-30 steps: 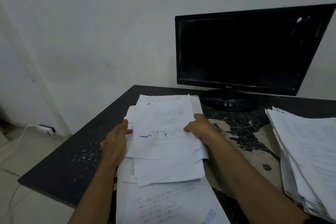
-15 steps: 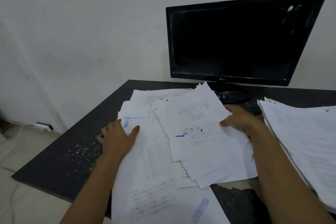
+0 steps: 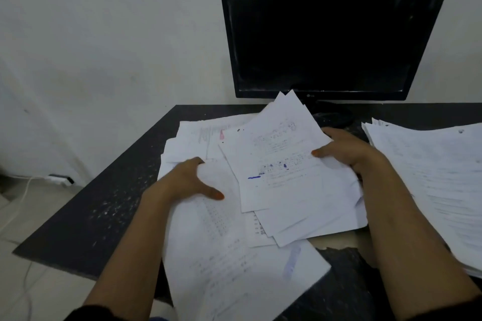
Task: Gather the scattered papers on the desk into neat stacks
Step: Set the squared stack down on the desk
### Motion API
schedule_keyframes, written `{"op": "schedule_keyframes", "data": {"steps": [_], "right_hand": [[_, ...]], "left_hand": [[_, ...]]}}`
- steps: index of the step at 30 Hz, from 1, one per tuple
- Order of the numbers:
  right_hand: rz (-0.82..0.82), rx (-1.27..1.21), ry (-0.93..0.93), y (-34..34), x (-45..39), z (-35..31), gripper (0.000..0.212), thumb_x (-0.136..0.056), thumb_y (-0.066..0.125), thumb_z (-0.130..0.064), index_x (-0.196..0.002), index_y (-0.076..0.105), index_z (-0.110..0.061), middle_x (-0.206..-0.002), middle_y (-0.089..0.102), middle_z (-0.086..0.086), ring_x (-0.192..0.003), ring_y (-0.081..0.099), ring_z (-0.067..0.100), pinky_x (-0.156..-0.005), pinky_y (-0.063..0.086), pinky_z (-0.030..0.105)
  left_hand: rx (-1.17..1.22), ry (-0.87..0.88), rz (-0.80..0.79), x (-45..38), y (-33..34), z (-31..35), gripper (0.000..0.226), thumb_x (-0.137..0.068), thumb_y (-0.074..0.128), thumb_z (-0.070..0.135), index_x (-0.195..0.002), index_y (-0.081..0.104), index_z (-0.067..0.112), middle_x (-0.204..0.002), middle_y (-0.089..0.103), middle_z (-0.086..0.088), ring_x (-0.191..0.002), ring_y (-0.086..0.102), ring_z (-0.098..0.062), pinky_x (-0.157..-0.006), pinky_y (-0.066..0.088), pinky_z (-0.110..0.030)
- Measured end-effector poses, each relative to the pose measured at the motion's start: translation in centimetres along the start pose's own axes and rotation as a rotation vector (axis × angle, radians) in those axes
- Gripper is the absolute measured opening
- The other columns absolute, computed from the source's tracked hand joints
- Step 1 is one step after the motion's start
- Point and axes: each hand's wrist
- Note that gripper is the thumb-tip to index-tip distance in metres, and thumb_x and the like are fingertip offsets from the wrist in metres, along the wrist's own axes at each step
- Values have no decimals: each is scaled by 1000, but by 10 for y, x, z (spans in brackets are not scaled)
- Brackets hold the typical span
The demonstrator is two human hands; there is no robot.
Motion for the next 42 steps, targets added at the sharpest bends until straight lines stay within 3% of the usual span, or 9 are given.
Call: {"op": "schedule_keyframes", "data": {"steps": [7, 11, 17, 24, 30, 33, 37, 39, 42], "right_hand": [[-250, -73, -41, 12, 2, -1, 40, -86, 68, -6, -123, 62, -18, -112, 70, 3, -95, 69, 23, -78, 55, 35], [-355, -141, -50, 22, 2, -6, 35, -86, 67, -3, -120, 64, -13, -111, 72, 7, -98, 70, 26, -80, 56, 36], [-437, -90, -26, 34, 0, -8, 35, -85, 68, -2, -119, 65, -9, -112, 71, 11, -99, 70, 28, -86, 56, 40], [-513, -211, 0, 54, 4, -21, 24, -88, 63, -2, -110, 66, -10, -105, 73, 10, -90, 72, 27, -75, 59, 36], [-585, -291, 1, 72, 5, -19, 31, -88, 62, 0, -117, 64, -9, -109, 73, 9, -98, 70, 28, -81, 58, 39], [-553, -300, -6, 77, 1, -15, 31, -86, 62, 3, -114, 65, -9, -114, 70, 11, -103, 68, 30, -88, 55, 41], [-477, -298, -13, 72, -3, -14, 31, -85, 63, 6, -112, 66, -9, -110, 71, 10, -94, 70, 26, -77, 57, 36], [-447, -284, -9, 69, -5, -13, 30, -86, 62, 6, -111, 65, -9, -108, 71, 8, -92, 70, 25, -74, 56, 35], [-445, -293, 6, 69, -2, -14, 30, -86, 63, 6, -112, 65, -9, -106, 72, 7, -93, 69, 26, -75, 56, 37]], "left_hand": [[345, -48, 156, -2, -19, -21, 27, -93, 65, 27, -118, 57, 23, -109, 66, -5, -90, 62, -18, -69, 48, -27], [606, -96, 227, 0, -25, -33, 16, -96, 58, 29, -110, 64, 22, -118, 66, -12, -102, 65, -25, -96, 51, -43], [962, -57, 89, 4, -33, -31, 79, -69, 58, 80, -128, 62, 28, -125, 67, -4, -112, 65, -26, -101, 47, -46], [1228, 128, 166, 6, -35, -18, 66, -92, 36, 69, -122, 67, 18, -124, 67, -10, -114, 64, -28, -101, 45, -43], [1427, 220, 203, 8, -42, -19, 78, -80, 52, 74, -135, 58, 19, -134, 61, -9, -124, 57, -29, -104, 44, -45], [1334, 169, 233, 6, -44, -30, 76, -84, 41, 76, -129, 62, 19, -124, 67, -7, -114, 64, -25, -95, 49, -40], [850, -92, 421, 2, -36, -48, 54, -90, 37, 71, -88, 62, 23, -89, 66, 3, -80, 57, -19, -68, 41, -28], [536, -205, 529, 3, -27, -74, 46, -90, 51, 60, -108, 59, 18, -109, 60, 0, -99, 56, -24, -77, 43, -32], [233, -351, 546, 24, -6, -107, 80, -76, 51, 73, -133, 52, 15, -135, 51, -10, -125, 47, -36, -105, 37, -53]]}}
Point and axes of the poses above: each hand's wrist, its own x-axis away from the middle knuckle, its own y-axis out of the palm, z = x × y
